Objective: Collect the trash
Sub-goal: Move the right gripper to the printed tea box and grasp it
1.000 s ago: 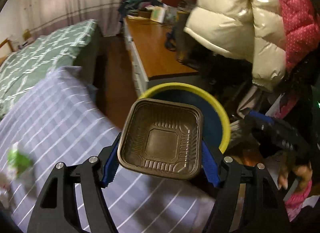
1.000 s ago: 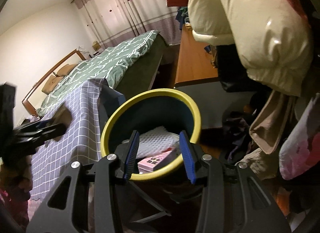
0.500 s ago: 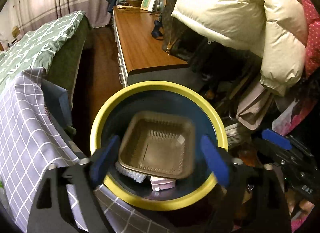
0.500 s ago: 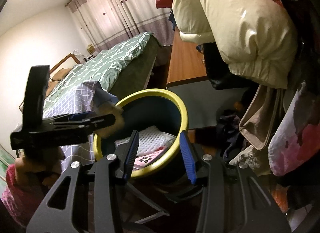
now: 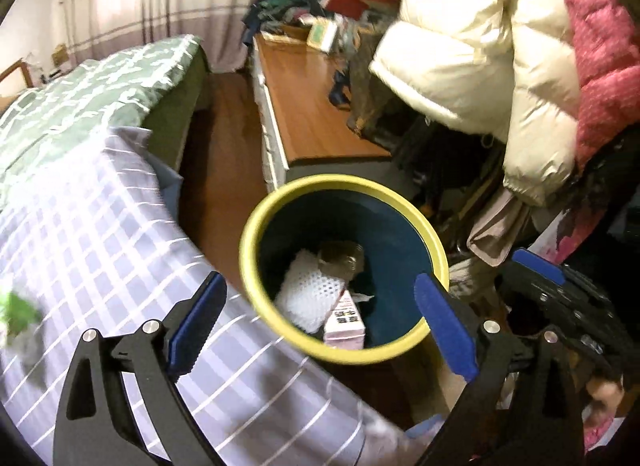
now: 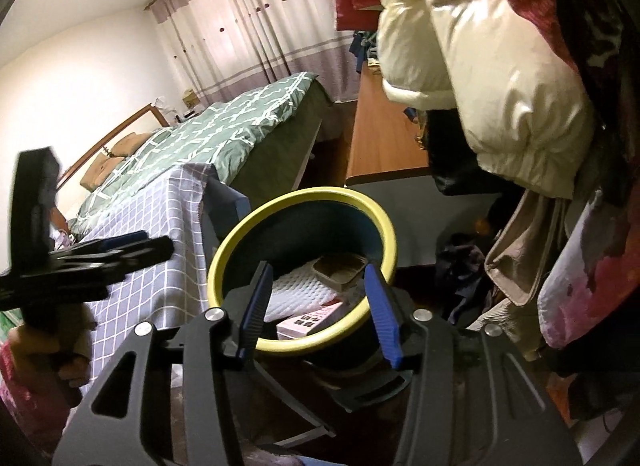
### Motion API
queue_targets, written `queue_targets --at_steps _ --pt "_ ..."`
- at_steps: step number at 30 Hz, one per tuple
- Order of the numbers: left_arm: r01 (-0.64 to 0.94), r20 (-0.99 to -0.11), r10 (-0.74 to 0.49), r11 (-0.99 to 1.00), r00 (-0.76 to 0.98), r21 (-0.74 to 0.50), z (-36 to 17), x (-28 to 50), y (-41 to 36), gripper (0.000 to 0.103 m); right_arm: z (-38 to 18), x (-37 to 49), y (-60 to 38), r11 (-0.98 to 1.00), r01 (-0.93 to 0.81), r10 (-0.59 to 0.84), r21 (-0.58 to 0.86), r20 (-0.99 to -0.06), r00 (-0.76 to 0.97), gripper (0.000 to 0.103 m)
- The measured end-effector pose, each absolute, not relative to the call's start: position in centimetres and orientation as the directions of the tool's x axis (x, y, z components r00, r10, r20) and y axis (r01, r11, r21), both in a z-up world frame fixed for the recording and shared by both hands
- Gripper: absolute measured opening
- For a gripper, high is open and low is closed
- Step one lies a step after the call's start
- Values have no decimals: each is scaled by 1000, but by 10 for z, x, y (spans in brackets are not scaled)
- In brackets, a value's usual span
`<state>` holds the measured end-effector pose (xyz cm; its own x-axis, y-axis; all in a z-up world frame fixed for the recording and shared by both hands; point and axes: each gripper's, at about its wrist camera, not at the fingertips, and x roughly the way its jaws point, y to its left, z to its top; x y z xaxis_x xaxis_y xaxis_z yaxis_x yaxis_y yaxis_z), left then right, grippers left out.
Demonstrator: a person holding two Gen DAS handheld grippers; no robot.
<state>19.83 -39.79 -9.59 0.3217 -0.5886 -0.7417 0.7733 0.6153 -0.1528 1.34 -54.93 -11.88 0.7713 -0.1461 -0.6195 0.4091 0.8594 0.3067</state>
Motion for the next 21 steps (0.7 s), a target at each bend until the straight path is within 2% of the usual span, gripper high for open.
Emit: queue_targets --at_steps 9,12,21 --pt "678 -655 -601 712 457 -180 -53 201 -285 97 -109 37 -505 906 327 -94 268 -625 775 48" --pt "639 -630 -586 748 510 -179 -43 204 -246 97 -107 48 -487 923 294 -76 249 -630 773 53" --pt "471 -583 -473 866 661 -169 -43 214 -118 98 -110 87 -432 963 189 -8 193 -680 733 53"
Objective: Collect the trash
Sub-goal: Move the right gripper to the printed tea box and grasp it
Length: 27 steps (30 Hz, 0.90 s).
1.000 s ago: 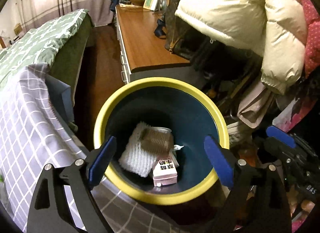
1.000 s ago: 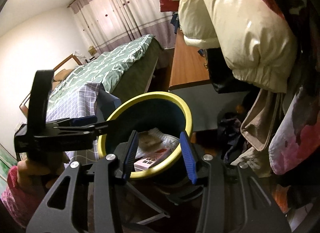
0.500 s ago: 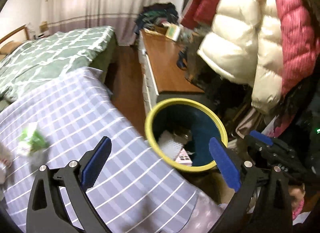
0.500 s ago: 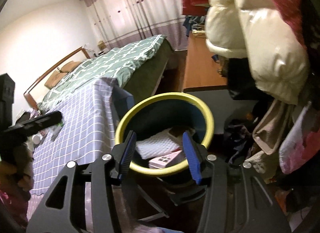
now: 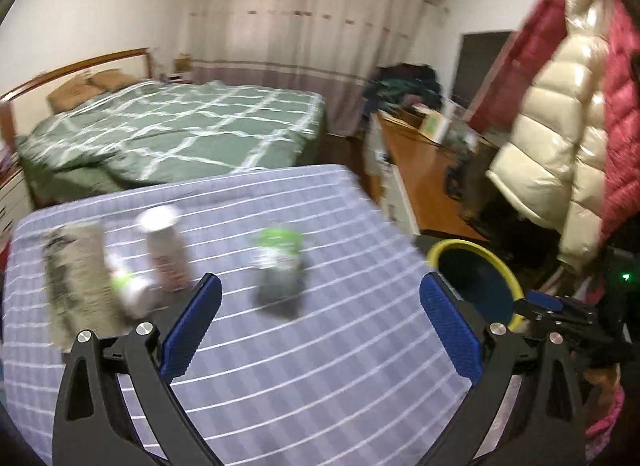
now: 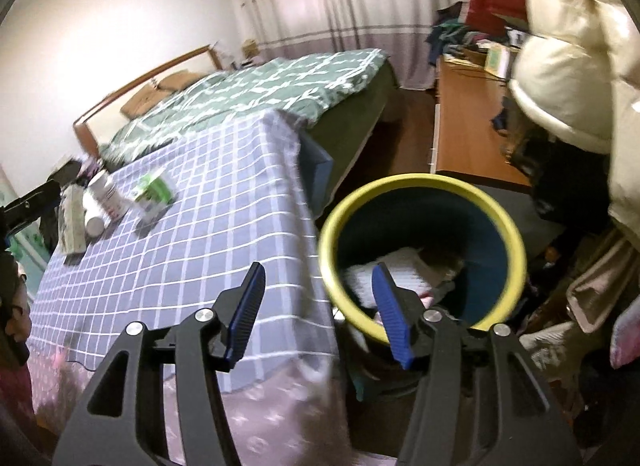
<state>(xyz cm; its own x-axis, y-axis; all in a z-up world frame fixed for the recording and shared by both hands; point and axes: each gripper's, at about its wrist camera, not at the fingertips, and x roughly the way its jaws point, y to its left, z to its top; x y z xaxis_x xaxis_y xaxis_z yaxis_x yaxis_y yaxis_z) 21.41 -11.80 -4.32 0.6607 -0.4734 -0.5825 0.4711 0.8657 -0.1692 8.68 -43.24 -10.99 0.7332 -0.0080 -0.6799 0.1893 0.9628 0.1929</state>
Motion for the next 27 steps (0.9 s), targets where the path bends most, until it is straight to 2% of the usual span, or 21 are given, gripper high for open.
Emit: queue_targets --at_steps 11,20,27 --pt "220 -534 -282 959 797 -179 -72 219 32 98 -103 154 -346 992 13 81 124 -722 687 53" --pt "135 -498 -231 966 836 -221 -70 217 76 98 -98 206 -261 983 -146 179 110 -738 651 53" --pt "-4 -438 -117 964 891 -267 -55 201 113 98 -86 233 -188 948 -294 286 121 -727 624 53"
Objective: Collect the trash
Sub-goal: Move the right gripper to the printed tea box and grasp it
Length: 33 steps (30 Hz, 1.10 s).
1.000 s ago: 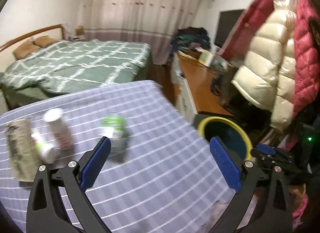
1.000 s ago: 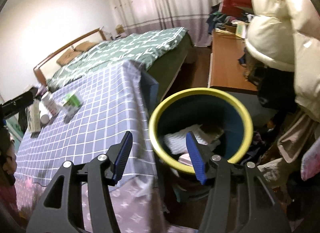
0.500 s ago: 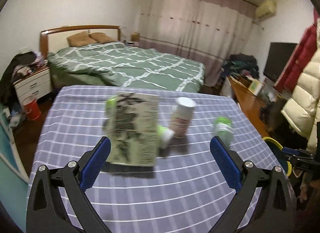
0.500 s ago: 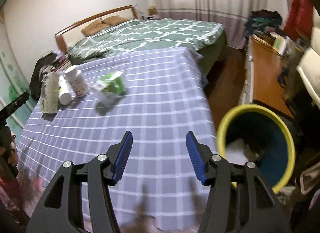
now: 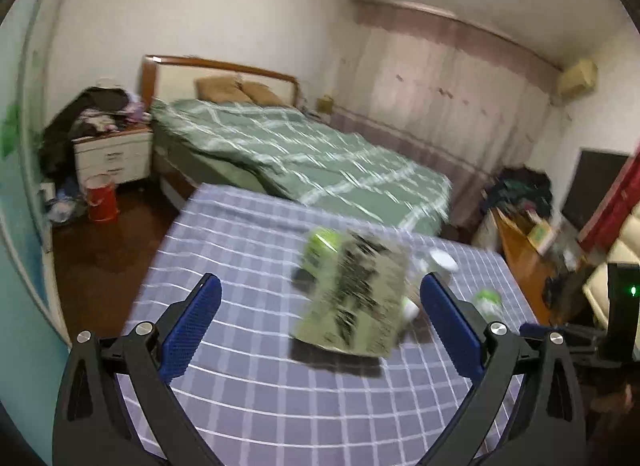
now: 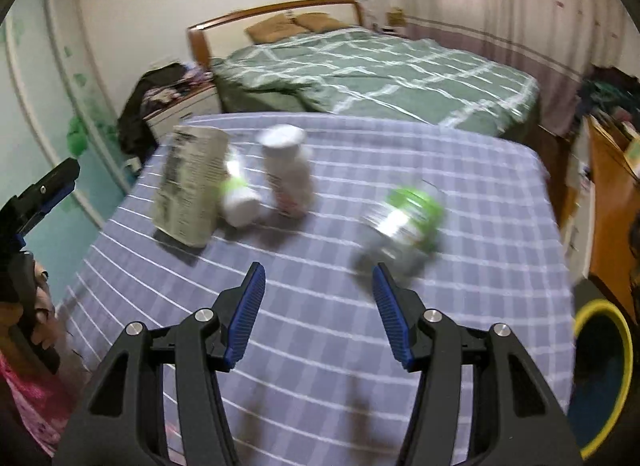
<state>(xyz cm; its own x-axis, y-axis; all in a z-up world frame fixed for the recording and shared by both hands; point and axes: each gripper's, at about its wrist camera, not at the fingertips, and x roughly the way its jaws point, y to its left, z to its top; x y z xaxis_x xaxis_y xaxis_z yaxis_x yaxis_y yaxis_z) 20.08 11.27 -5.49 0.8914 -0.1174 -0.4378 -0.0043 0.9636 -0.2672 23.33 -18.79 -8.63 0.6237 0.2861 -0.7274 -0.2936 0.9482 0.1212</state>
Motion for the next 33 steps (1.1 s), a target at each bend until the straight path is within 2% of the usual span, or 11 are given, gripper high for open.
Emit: queue_targets --at_steps 4,10,15,21,27,28,29,30,33 --pt "-134 -413 10 953 911 -273 -49 190 139 98 -77 250 -147 926 -340 351 166 -712 609 53" --pt "-251 -390 149 942 909 -225 -47 179 148 98 -67 269 -79 921 -335 378 201 -674 635 80" --pt "-293 -386 193 930 902 -221 -48 175 152 98 -85 291 -40 942 -255 332 216 -699 633 82" --pt "-319 -424 188 910 886 -264 -55 178 166 98 -94 306 -14 980 -141 197 138 -701 686 90" --pt "-330 -430 200 910 881 -253 -57 181 164 98 -105 317 4 993 -94 114 67 -714 690 91" --pt "-329 -431 201 912 880 -247 -58 181 163 98 -107 318 6 994 -92 106 59 -715 691 87" --pt "-326 -432 199 914 880 -242 -59 182 161 98 -110 319 5 995 -83 96 54 -717 690 76" --pt "-324 -434 197 915 879 -241 -59 183 160 98 -112 320 4 995 -81 95 54 -722 685 71" --pt "-322 -438 197 918 877 -232 -60 185 158 98 -116 319 -5 992 -88 125 88 -742 659 69"
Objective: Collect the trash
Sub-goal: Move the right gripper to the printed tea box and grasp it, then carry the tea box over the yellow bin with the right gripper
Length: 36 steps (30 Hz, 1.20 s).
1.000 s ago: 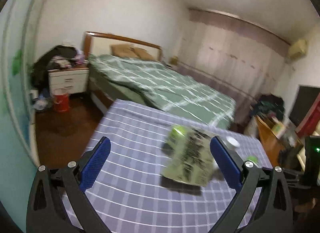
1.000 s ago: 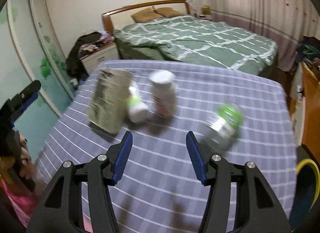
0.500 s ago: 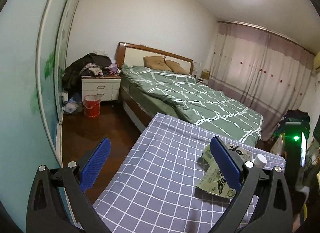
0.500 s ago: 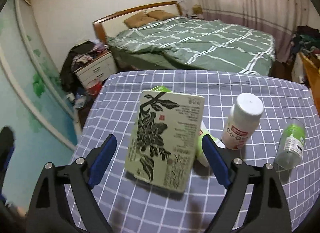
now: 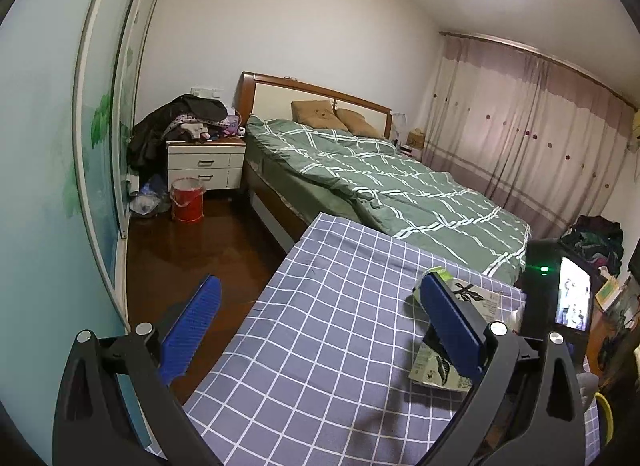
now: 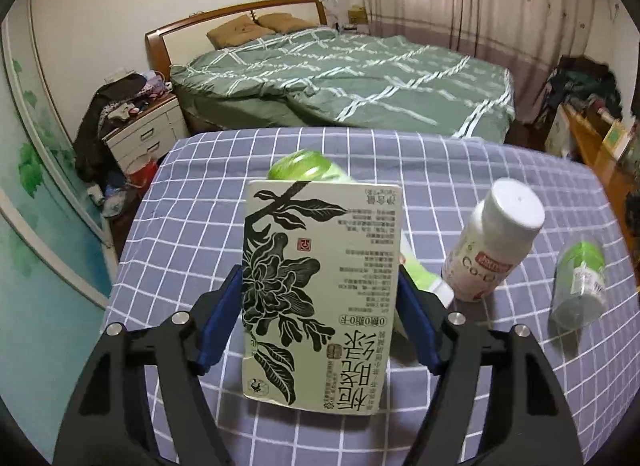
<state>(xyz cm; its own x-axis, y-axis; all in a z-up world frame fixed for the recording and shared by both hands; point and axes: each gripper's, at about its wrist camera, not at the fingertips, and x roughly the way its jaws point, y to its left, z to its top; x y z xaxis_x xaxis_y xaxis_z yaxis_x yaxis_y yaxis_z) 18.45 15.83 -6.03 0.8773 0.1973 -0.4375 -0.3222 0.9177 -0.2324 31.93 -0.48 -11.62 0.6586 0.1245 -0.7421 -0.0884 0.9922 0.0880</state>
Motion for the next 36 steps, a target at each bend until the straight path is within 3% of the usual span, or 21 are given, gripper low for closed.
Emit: queue_targets --at_steps 9,16,23,29,36 --pt "-300 -446 189 935 875 -191 -63 189 145 98 -84 261 -64 958 -197 286 208 -696 658 69" --pt "-218 -438 152 970 886 -105 -66 196 114 98 -64 211 -159 961 -144 266 236 -645 716 69" --pt "-127 -426 106 992 899 -20 -68 199 79 98 -64 171 -308 962 140 34 236 -609 792 69" --pt "-79 -426 84 996 901 28 -74 203 62 98 -92 157 -428 891 403 -176 208 -660 731 69" --pt "-37 -441 47 999 896 32 -81 209 54 98 -131 165 -496 836 522 -257 171 -718 647 70"
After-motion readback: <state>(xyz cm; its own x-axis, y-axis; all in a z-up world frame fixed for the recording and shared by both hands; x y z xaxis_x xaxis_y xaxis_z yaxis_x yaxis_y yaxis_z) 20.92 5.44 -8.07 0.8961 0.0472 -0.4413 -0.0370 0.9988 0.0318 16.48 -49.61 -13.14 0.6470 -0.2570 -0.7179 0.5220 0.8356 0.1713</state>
